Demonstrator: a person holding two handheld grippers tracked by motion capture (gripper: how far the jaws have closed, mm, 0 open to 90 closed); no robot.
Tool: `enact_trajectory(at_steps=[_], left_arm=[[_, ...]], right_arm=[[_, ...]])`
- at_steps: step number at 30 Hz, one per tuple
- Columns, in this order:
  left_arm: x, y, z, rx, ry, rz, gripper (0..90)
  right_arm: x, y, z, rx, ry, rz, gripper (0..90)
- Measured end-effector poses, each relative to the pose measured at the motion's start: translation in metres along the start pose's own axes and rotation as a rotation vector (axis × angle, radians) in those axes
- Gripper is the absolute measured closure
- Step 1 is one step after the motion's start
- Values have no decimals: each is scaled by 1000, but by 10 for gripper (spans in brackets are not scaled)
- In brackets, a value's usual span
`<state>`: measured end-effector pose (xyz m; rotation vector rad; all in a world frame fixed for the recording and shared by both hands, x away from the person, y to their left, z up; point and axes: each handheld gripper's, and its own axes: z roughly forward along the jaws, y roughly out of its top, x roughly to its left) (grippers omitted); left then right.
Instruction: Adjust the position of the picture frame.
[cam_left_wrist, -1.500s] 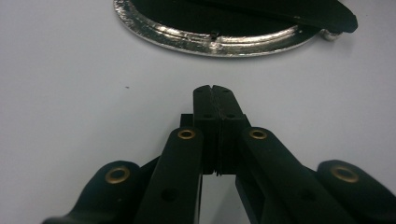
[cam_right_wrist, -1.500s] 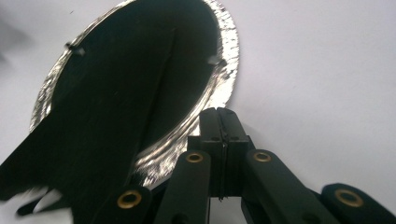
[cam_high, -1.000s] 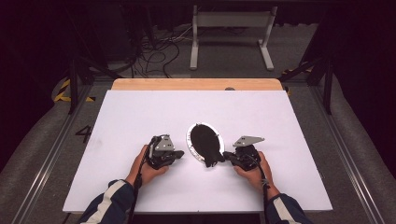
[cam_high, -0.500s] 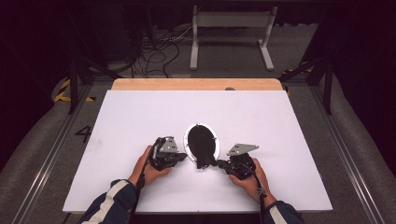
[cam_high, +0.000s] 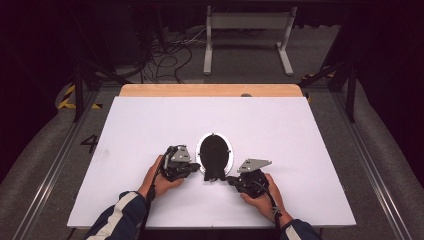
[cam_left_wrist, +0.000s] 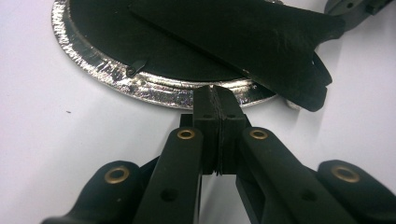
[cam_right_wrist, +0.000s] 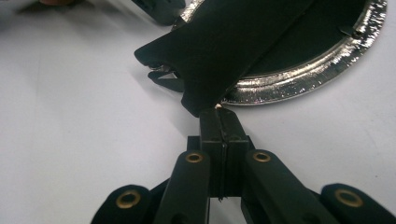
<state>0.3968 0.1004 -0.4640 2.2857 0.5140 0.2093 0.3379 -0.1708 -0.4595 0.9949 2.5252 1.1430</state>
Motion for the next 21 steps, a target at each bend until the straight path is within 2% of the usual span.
enact_trajectory(at_steps=[2, 6, 8, 12, 15, 16, 18, 19, 20, 21], left_arm=[[1, 2, 1, 1, 1, 11, 890], [2, 4, 4, -6, 7, -8, 888], [2, 4, 5, -4, 7, -1, 888], [1, 4, 5, -5, 8, -4, 886], [1, 4, 4, -3, -4, 6, 879], [-2, 4, 4, -1, -28, -3, 879], [-9, 6, 5, 7, -70, 28, 897], [-14, 8, 6, 10, -65, 42, 898], [-17, 10, 6, 24, -37, 65, 899], [-18, 10, 6, 26, -36, 64, 899]], right_arm=[[0, 0, 0, 2, 4, -8, 900], [2, 0, 0, 4, 3, -18, 900], [2, 0, 0, 8, -1, -30, 900], [0, -1, 0, 0, 13, -20, 900], [0, -1, 0, -2, 14, -22, 900], [0, -1, 0, 0, 12, -26, 900], [0, -1, -1, 3, 12, -32, 900], [0, -1, -1, 4, 15, -32, 900], [-1, -1, -2, 5, 12, -33, 900], [-1, -1, -2, 8, 14, -33, 900]])
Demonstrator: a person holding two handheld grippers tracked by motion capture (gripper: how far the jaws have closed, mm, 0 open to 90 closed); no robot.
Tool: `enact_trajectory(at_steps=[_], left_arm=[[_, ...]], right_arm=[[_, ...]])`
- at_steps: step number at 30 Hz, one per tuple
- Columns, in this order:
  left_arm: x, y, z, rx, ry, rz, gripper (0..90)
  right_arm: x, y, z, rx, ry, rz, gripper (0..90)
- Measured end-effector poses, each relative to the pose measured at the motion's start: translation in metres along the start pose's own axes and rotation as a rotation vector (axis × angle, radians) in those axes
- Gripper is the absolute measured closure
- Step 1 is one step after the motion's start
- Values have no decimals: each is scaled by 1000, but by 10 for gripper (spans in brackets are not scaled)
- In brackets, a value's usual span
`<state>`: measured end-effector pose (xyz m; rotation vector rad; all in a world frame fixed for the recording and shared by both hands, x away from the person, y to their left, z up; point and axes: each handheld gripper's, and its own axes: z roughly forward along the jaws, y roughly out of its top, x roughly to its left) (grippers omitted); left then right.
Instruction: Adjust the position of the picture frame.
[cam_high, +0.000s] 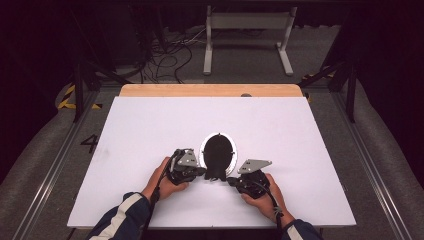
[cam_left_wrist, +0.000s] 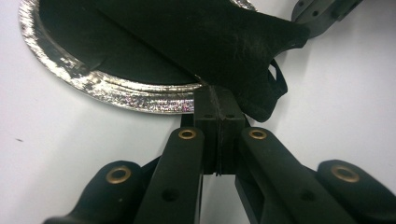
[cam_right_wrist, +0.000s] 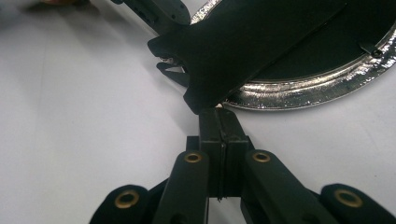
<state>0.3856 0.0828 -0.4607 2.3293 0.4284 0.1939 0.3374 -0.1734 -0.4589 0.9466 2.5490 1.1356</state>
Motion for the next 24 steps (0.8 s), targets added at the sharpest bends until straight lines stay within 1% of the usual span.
enact_trajectory(at_steps=[1, 2, 3, 5, 8, 9, 10, 11, 12, 15, 16, 20, 21, 22, 23, 24], left_arm=[[1, -1, 0, -6, -6, -3, 900], [2, -2, 1, -19, -23, -27, 899], [2, -2, 1, -21, -28, -37, 900], [1, -2, 2, -21, -24, -29, 900], [-1, -1, 3, -23, -21, -28, 900], [-2, -1, 3, -24, -24, -34, 900], [-2, -1, 4, -31, -37, -39, 900], [-3, 0, 4, -32, -42, -34, 900], [-4, 0, 5, -31, -47, -38, 900], [-5, 1, 5, -28, -46, -24, 900], [-5, 1, 5, -26, -47, -31, 900], [-8, -1, -3, -23, -22, -8, 888], [-9, -2, -7, -37, -17, -11, 889], [-9, -3, -13, -46, -11, -3, 890], [-10, -5, -19, -57, -2, -3, 890], [-9, -9, -28, -67, 1, -8, 889]], right_arm=[[-1, 0, -1, 1, 3, 2, 900], [-1, -1, -1, 0, 6, 1, 900], [-1, -1, -1, 3, 8, -2, 900], [-1, -1, -2, 11, 10, -8, 900], [-2, -1, -3, 14, 13, -5, 900], [-3, -2, -4, 15, 15, -2, 900], [-4, -2, -5, 17, 17, 1, 900], [-5, -3, -6, 19, 16, 5, 900], [-5, -4, -8, 20, 16, 7, 900], [-6, -7, -10, 17, 22, 10, 900], [-6, -7, -10, 15, 23, 12, 900], [-5, -6, -12, 20, 9, -4, 881], [-5, -7, -13, 19, 5, -4, 881], [-5, -7, -14, 17, 4, -4, 881], [-5, -8, -16, 15, -1, -8, 881], [-5, -9, -19, 15, -10, -12, 876]])
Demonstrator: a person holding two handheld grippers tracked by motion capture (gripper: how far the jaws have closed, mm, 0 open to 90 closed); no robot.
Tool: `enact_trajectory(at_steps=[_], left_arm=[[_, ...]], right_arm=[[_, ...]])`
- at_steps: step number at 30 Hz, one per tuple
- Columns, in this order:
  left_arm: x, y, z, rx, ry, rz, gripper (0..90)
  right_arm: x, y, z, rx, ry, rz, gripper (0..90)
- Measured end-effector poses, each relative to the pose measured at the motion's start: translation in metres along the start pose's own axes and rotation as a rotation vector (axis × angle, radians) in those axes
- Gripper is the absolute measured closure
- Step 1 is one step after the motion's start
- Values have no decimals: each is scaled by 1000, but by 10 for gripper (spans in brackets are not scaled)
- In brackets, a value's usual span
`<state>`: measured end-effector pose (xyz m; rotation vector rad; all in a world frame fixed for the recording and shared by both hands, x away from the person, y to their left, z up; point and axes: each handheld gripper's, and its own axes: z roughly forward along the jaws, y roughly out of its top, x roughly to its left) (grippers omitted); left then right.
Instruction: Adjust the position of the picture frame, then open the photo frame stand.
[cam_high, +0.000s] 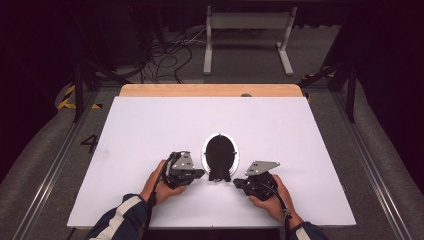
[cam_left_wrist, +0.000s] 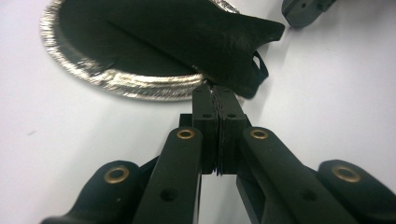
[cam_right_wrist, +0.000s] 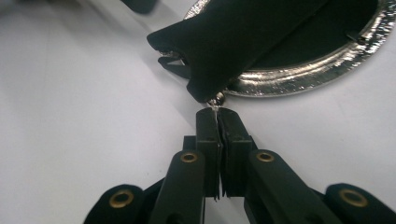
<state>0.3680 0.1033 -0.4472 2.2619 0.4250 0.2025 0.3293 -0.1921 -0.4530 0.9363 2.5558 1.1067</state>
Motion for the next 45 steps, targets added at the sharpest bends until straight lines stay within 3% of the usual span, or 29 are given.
enact_trajectory(at_steps=[4, 6, 10, 14, 15, 16, 17, 21, 25, 28, 29, 33, 37, 45], left_arm=[[4, -18, -33, -45, 24, -33, 879], [4, -24, -41, -56, 30, -42, 875], [3, -49, -70, -69, 84, -56, 853], [0, -69, -86, -69, 117, -77, 822], [-1, -74, -89, -67, 120, -81, 766], [1, -85, -97, -100, 107, -102, 755], [1, -85, -97, -100, 107, -102, 743], [3, -100, -113, -135, 157, -127, 686], [1, -109, -121, -168, 175, -138, 609], [-2, -112, -122, -152, 205, -137, 466], [-4, -113, -122, -150, 222, -145, 466], [-4, -115, -121, -118, 276, -199, 229], [-1, -116, -119, -111, 289, -237, 168], [-1, -116, -118, -105, 287, -228, 139]], right_arm=[[0, -2, -9, -18, -18, -10, 859], [1, -3, -12, -25, -20, -10, 858], [2, -6, -19, -35, -30, -15, 854], [1, -10, -23, -31, -33, -7, 846], [1, -12, -25, -31, -32, -6, 843], [1, -12, -26, -31, -34, -7, 839], [0, -12, -27, -35, -34, -4, 838], [-1, -12, -28, -37, -31, -1, 831], [-1, -11, -28, -28, -35, -7, 806], [-1, -11, -27, -25, -37, -6, 789], [-1, -10, -27, -24, -38, -7, 789], [2, -8, -22, -5, -27, -18, 799], [1, -8, -19, 2, -19, -18, 798], [3, -4, -9, 31, 7, -19, 788]])
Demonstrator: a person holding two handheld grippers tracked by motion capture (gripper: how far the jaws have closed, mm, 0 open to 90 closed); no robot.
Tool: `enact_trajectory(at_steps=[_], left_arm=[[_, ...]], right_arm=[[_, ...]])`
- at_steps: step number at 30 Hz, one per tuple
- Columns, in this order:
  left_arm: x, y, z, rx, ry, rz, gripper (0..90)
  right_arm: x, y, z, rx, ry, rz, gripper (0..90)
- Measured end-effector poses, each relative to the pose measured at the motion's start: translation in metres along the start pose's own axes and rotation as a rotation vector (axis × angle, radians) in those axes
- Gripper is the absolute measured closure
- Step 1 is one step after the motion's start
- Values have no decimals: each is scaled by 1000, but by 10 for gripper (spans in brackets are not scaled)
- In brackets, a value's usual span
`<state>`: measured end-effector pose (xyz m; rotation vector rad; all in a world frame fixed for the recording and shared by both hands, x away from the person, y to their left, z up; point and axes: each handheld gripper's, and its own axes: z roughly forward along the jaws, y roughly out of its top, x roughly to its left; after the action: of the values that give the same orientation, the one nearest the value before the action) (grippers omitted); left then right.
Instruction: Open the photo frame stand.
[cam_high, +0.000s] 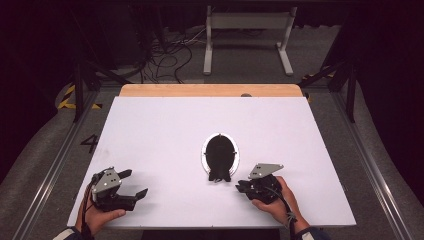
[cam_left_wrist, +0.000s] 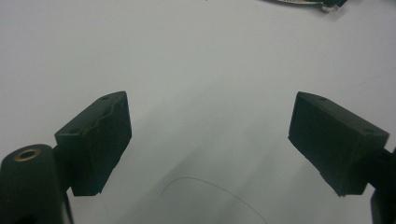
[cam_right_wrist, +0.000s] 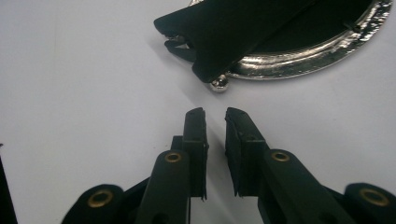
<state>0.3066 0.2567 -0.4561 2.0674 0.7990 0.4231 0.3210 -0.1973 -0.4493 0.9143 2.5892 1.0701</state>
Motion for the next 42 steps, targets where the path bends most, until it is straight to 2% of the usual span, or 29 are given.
enact_trajectory(at_steps=[11, 18, 22, 32, 35, 40, 42], left_arm=[[-4, 1, 2, 19, 3, 21, 138], [-5, 2, 5, 31, -10, 31, 138], [-6, 2, 6, 32, -14, 36, 137], [-6, 1, 8, 46, -25, 34, 137], [-6, 1, 8, 49, -24, 35, 136], [-7, 2, 9, 51, -24, 36, 136], [-7, 2, 9, 55, -23, 36, 135]], right_arm=[[6, 8, 9, 37, -10, -13, 762], [6, 19, 16, 78, -26, 3, 768], [3, 22, 17, 91, -15, 24, 771], [2, 30, 22, 109, -19, 5, 746], [-1, 29, 23, 97, -4, 30, 730], [-8, 25, 22, 54, 55, 124, 700], [-10, 25, 22, 39, 67, 143, 698]])
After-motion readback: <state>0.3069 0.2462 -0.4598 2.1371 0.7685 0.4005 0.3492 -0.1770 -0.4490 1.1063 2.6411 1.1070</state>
